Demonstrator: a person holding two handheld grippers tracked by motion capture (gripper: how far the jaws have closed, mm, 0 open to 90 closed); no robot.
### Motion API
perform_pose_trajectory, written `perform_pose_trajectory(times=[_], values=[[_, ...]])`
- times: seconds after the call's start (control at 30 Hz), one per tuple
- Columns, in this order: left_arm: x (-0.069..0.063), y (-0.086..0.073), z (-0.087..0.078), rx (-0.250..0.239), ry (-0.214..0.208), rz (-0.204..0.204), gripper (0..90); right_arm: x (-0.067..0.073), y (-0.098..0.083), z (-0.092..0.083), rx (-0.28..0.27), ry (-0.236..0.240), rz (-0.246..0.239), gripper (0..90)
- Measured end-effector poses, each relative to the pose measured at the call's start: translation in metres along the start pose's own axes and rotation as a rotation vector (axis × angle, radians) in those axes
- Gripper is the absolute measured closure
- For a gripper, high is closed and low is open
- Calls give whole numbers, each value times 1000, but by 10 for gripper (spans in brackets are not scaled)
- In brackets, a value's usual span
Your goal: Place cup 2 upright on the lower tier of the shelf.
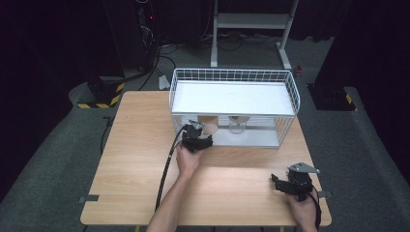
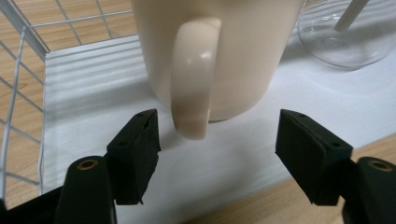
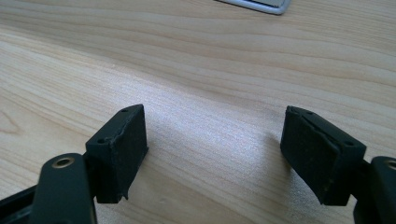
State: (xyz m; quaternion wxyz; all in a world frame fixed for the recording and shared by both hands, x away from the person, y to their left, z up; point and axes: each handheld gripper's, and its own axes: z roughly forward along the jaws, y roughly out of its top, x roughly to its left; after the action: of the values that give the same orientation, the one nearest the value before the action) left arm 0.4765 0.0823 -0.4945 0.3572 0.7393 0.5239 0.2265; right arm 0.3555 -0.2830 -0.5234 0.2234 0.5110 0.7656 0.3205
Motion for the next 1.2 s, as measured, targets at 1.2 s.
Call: perform_pose_trajectory(times=[1.2], values=[[4, -11, -43, -70, -97, 25, 246, 0, 0, 0, 0, 0, 1, 228]])
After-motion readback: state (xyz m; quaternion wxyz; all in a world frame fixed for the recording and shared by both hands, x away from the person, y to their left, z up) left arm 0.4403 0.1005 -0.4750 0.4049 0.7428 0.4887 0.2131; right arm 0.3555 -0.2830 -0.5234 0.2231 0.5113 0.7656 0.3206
